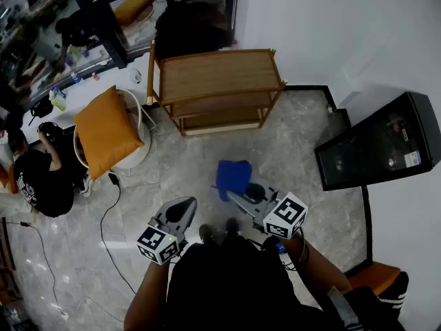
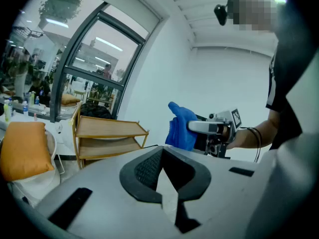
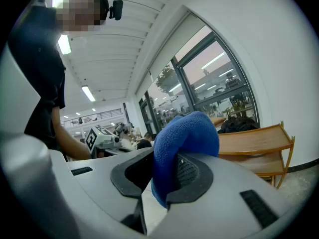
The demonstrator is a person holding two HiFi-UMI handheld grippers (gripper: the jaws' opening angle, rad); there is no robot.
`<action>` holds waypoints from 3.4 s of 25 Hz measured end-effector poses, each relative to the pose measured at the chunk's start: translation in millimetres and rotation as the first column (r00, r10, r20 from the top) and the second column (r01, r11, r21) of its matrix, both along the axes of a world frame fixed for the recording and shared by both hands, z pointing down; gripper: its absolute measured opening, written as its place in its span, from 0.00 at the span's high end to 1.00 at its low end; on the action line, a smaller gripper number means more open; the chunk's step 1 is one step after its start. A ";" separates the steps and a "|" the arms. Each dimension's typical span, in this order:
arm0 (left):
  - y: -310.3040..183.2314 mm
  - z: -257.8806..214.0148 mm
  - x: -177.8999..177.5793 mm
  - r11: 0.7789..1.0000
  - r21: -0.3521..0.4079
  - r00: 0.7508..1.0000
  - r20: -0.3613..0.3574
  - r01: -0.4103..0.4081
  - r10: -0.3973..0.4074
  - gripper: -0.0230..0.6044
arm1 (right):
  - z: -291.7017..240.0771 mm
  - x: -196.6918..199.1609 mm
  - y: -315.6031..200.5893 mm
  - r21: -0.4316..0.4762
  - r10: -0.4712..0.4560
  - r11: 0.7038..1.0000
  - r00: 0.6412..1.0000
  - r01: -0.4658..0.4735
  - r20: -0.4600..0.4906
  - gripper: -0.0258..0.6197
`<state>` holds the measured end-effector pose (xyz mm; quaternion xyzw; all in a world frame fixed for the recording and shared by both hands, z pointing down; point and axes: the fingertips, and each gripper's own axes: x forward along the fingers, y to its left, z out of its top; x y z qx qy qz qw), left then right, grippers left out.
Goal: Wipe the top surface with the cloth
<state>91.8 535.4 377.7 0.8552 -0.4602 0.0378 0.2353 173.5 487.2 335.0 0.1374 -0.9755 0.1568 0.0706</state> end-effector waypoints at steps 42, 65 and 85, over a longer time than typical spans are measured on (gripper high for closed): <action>14.8 -11.8 22.0 1.000 0.026 1.000 0.001 -0.012 0.012 0.96 | 11.3 38.2 13.3 -0.052 0.072 0.996 0.997 -0.074 -0.037 0.83; -85.0 12.8 -49.9 1.000 -0.013 0.999 -0.040 -0.020 0.020 0.96 | 39.8 -11.4 -77.3 -0.119 0.147 0.980 0.982 -0.161 -0.117 0.83; -221.9 29.3 -176.3 1.000 -0.025 0.996 -0.084 -0.015 0.013 0.96 | 14.8 -117.4 -231.4 -0.060 0.262 0.960 0.955 -0.273 -0.142 0.83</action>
